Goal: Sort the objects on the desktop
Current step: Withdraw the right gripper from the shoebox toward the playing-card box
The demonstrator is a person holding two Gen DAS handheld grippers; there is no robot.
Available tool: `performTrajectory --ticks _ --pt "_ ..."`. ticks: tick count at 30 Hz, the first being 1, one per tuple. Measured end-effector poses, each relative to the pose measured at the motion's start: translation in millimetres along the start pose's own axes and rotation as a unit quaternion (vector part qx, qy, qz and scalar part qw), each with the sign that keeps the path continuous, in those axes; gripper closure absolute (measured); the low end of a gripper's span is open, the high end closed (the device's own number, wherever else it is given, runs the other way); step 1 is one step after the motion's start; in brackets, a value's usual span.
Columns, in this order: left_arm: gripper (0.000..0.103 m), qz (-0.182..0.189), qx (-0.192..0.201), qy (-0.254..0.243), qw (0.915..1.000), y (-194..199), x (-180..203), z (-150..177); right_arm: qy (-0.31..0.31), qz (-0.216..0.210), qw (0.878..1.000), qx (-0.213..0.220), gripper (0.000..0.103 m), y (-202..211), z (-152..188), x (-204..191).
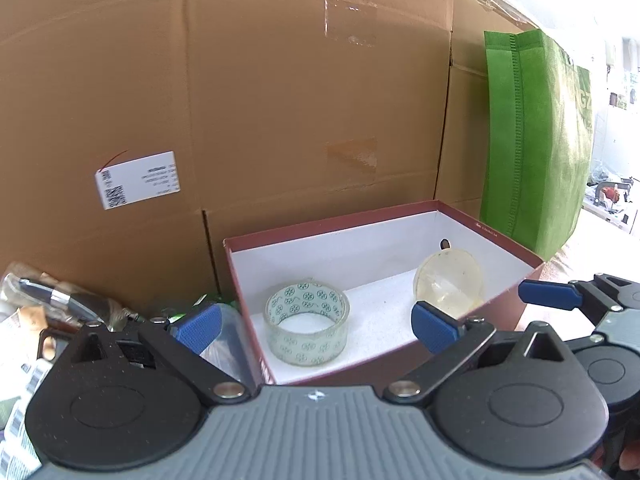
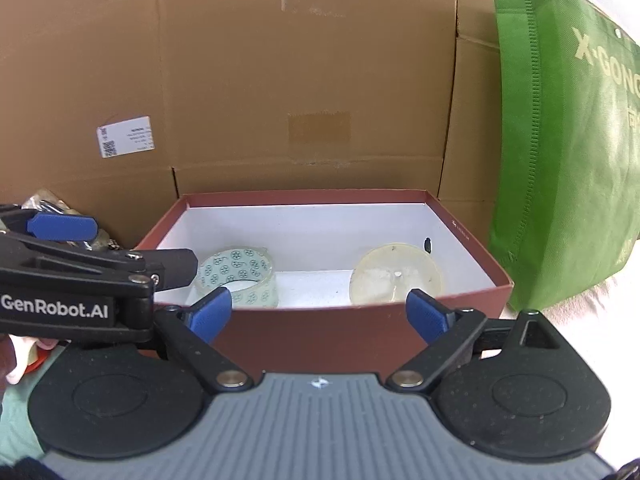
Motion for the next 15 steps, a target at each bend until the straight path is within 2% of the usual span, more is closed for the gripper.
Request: performTrajectory --ticks 5,9,15 --pt "0.000 -0.003 0.011 -0.006 0.9999 18.2 -3.1 2.2 0.004 0.000 1.000 0.007 0.011 16.6 2.3 -9.2" --pt "0.000 -0.008 0.020 0.008 0.9997 37.7 -11.3 7.1 0.008 -0.002 1.000 0.022 0.011 34.4 3.1 -20.5" --pt "0.000 -0.025 0.002 0.048 0.9985 65.5 -32.4 32.5 0.013 -0.018 0.999 0.033 0.011 56.3 16.3 -47.0"
Point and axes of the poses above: each gripper's, at about its wrist camera, not at the fingertips, and y roughly against the way its jaws point, x to its right, z to its underside, the point moved 9 cm from there along -y, roughly the way its jaws point, and after that the axes turned 15 degrees about x, right-handed, at the moved point
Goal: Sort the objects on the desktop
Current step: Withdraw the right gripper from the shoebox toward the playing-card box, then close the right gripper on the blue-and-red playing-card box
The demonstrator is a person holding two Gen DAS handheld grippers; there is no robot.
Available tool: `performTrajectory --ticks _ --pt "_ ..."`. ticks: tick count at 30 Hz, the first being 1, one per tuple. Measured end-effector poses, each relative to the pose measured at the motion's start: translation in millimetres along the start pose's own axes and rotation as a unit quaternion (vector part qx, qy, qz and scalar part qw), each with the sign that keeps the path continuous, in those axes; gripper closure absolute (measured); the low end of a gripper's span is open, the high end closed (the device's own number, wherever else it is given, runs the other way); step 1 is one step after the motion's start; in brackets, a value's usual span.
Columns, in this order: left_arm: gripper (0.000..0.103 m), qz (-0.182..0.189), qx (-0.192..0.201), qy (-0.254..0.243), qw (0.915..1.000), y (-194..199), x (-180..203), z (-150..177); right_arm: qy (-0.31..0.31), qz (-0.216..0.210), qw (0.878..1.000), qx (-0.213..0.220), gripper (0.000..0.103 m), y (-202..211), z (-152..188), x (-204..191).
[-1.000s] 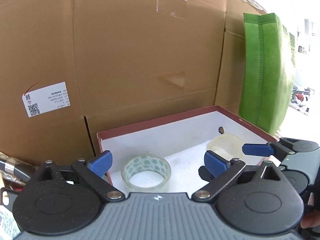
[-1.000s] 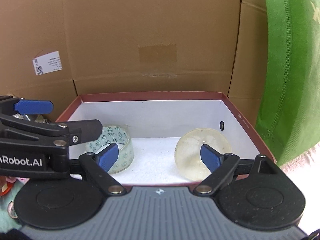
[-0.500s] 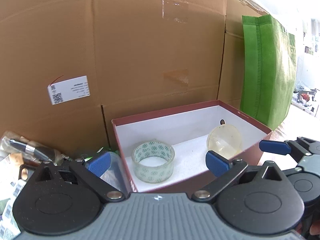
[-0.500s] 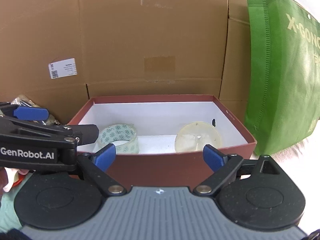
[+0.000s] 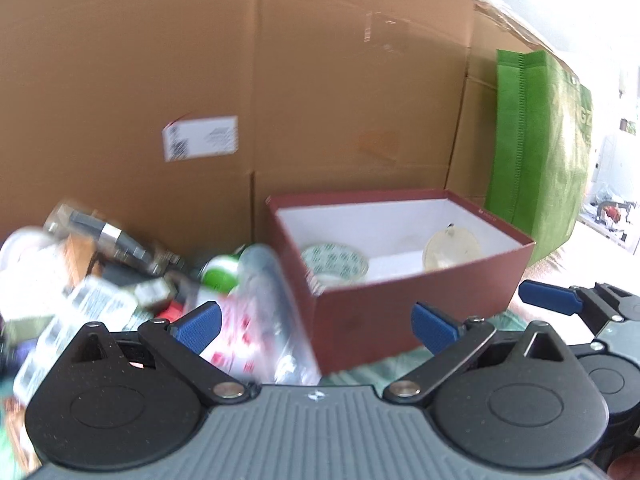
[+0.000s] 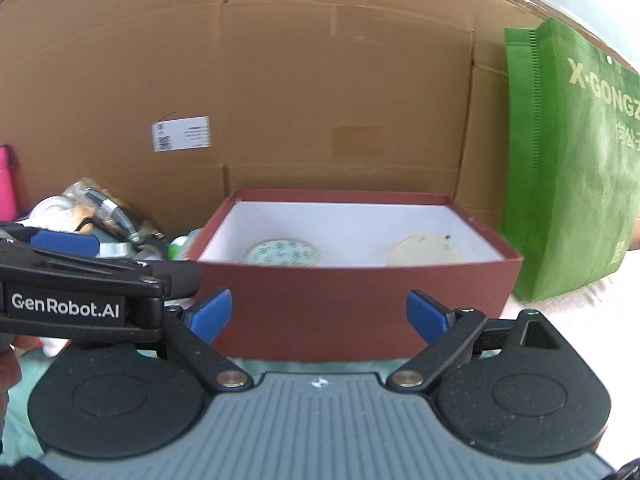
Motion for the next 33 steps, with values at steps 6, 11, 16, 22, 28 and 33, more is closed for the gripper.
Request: performTrajectory --ticks 6,11,16,22,28,33 --pt "0.000 -0.028 0.000 0.019 0.9994 29.4 -27.9 26.9 -0.007 -0.038 0.999 -0.014 0.011 12.9 22.1 -36.4" --pt "0.000 -0.023 -0.023 0.033 0.9989 38.0 -47.0 50.9 -0.014 -0.070 0.997 -0.030 0.011 19.6 45.7 -58.8" --pt "0.000 -0.034 -0.057 0.054 0.9963 32.8 -62.0 68.3 0.007 -0.099 0.994 -0.051 0.011 21.1 68.4 -67.1" --pt "0.001 0.013 -0.069 0.038 0.9968 30.9 -47.4 75.4 0.036 -0.120 0.990 -0.070 0.011 17.6 78.9 -72.1" --pt "0.020 0.059 -0.091 0.045 0.9931 24.6 -34.0 84.1 0.056 -0.148 0.983 -0.097 0.011 15.4 89.1 -75.6" --pt "0.020 0.060 -0.093 0.036 0.9932 21.4 -30.0 84.2 0.071 -0.149 0.982 -0.093 0.013 10.9 92.0 -76.5"
Point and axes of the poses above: each gripper's, at about its wrist camera, not at the fingertips, and y roughly against the way its jaws point, x to its right, z to its underside, the point moved 9 cm from there along -y, roughly the way its jaws point, and after that the axes turned 15 degrees about x, right-handed, at the moved point
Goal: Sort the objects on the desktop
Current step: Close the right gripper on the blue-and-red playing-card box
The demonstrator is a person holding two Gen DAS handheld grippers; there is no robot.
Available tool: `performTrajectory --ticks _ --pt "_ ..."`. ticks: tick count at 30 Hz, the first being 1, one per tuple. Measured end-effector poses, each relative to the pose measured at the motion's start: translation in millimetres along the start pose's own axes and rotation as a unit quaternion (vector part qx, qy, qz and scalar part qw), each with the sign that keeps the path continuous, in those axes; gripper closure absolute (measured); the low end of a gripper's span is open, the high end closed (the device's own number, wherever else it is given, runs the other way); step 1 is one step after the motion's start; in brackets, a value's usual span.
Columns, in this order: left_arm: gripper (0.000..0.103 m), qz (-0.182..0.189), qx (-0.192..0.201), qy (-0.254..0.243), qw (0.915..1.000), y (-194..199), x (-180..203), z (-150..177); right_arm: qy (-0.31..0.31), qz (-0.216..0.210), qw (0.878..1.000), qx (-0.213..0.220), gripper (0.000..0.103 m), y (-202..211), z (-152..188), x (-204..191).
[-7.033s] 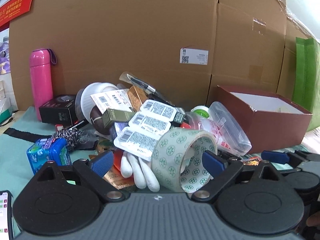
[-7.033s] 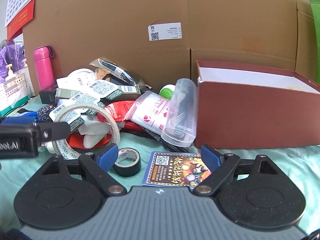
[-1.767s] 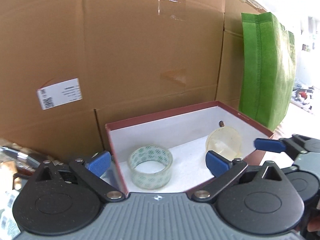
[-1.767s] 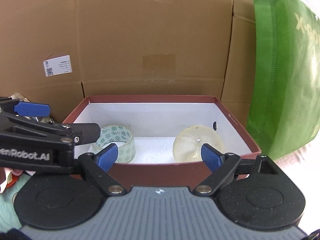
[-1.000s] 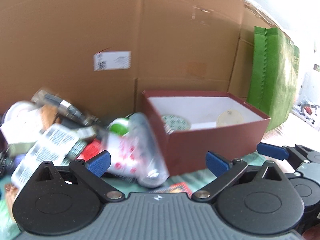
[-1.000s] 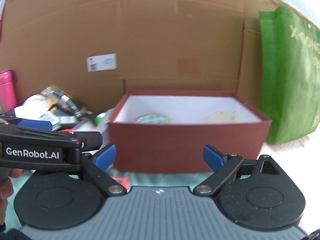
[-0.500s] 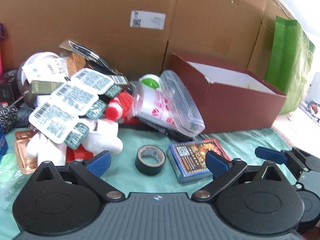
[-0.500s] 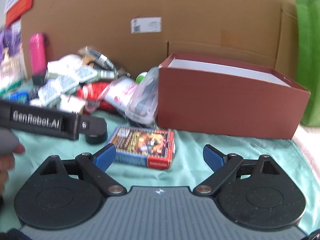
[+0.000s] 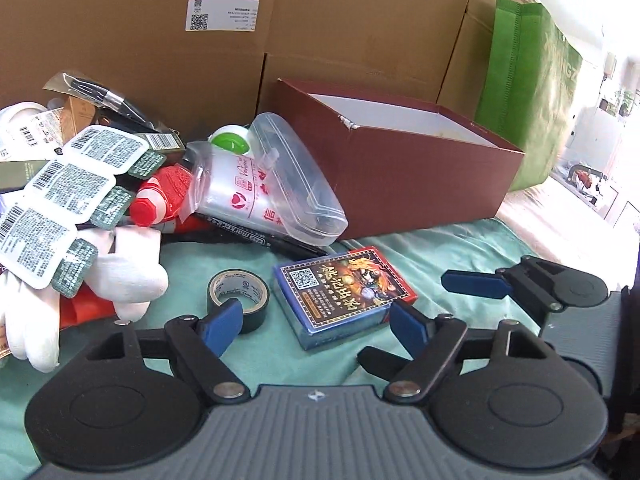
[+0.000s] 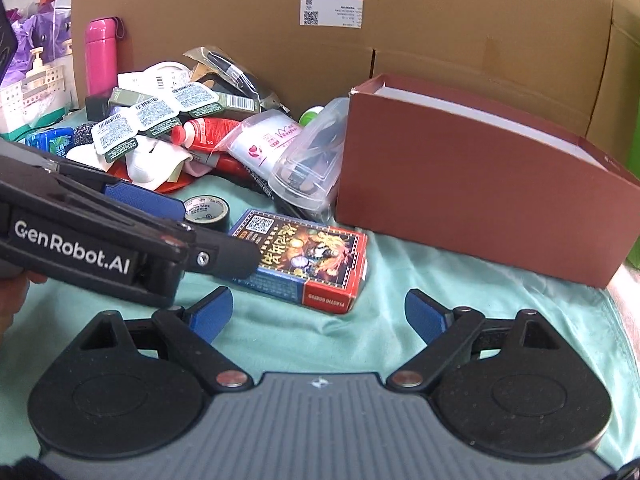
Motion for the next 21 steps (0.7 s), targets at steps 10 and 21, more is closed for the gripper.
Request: performTrajectory --ticks 10,21 --pt "0.039 0.020 -0.036 0.027 0.9988 -18.4 -2.1 9.8 -0.001 -0.012 1.000 -0.009 0.023 -6.0 3.1 1.5" --pt "0.046 0.018 -0.035 0.050 0.9980 -31.5 -6.5 2.0 -0.014 -0.049 0.999 -0.006 0.043 -12.9 0.2 -2.7"
Point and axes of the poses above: each gripper's, at about its wrist camera, not at the fingertips, and y roughly against the way its jaws point, x to its right, z to its underside, the point moved 9 cm from there along -y, roughly the way its jaws point, and after that the axes turned 15 degrees about x, right-handed, at the moved point
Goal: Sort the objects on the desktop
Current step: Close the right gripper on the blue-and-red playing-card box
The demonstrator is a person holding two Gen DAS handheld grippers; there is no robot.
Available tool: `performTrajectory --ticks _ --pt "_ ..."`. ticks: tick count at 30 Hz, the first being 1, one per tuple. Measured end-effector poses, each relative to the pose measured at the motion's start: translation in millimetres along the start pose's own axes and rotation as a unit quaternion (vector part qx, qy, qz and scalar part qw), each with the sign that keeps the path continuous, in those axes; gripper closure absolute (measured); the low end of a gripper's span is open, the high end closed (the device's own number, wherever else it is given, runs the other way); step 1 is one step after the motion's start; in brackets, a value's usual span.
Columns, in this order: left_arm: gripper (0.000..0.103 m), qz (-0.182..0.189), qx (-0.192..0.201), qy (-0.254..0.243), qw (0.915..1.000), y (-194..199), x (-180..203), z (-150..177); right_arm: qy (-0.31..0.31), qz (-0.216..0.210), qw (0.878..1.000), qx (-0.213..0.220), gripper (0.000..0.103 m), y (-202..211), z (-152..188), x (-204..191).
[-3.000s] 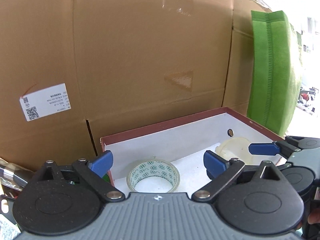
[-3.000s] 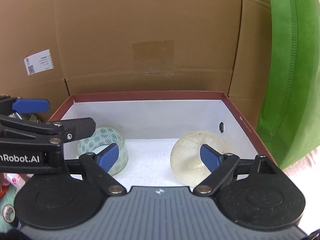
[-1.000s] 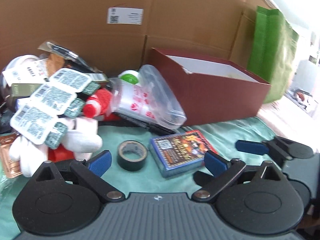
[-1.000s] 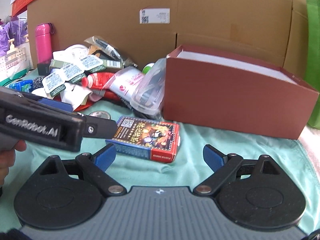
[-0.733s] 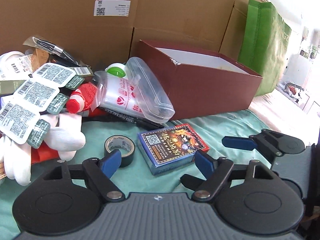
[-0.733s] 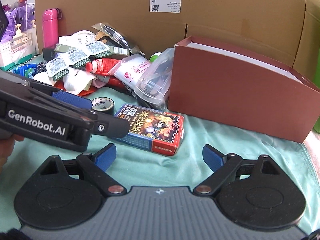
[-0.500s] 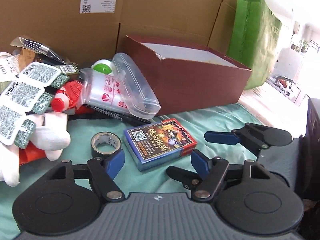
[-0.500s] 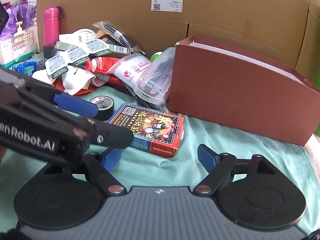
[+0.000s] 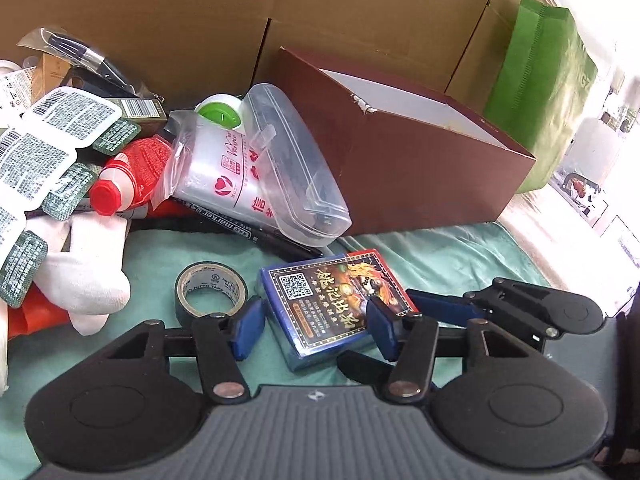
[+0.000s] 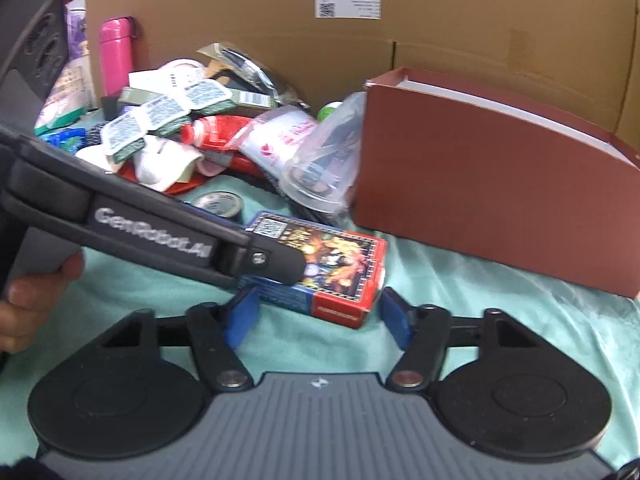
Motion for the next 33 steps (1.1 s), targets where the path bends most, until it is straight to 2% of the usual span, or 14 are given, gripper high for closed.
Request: performTrajectory --ticks 4,7,11,16,19,21,28,33 --pt "0.054 -0.006 0.001 0.007 1.0000 2.8 -5.2 -1.2 0.011 0.006 1.000 0.001 0.049 3.2 0.5 -3.5" --pt "0.055 -0.004 -0.004 -0.001 1.0000 9.7 -4.9 0.5 0.020 0.007 1.000 -0.004 0.055 10.1 1.7 -8.7" --pt "0.055 0.001 -0.006 -0.033 0.9994 21.7 -1.1 3.4 0.034 -0.007 0.999 -0.004 0.055 20.7 5.2 -18.3" --pt "0.055 0.007 -0.014 -0.018 0.9997 16.3 -5.2 3.4 0.008 -0.008 1.000 -0.003 0.055 17.5 4.8 -11.6" --pt "0.049 0.005 -0.014 -0.023 0.9996 13.8 -4.9 3.8 0.011 -0.012 1.000 -0.001 0.053 15.2 5.7 -12.2" --pt "0.049 0.008 -0.015 -0.019 0.9997 12.4 -4.5 4.0 0.001 -0.016 1.000 -0.002 0.052 14.4 6.0 -9.9" --pt "0.048 0.011 -0.015 -0.018 0.9997 9.0 -2.8 4.4 -0.016 -0.020 1.000 -0.005 0.042 8.5 6.5 -7.5" --pt "0.048 0.004 -0.011 -0.027 0.9996 8.1 -1.0 3.9 -0.021 -0.012 1.000 -0.002 0.049 8.5 4.8 -10.7"
Point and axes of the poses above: each gripper's, at about its wrist camera, not at the fingertips, and y roughly against the way its jaws point, x to its right, z to its underside, the point moved 9 cm from there along -y, roughly the way its jaws point, and after that the axes turned 15 degrees about x, right-handed, at the moved point
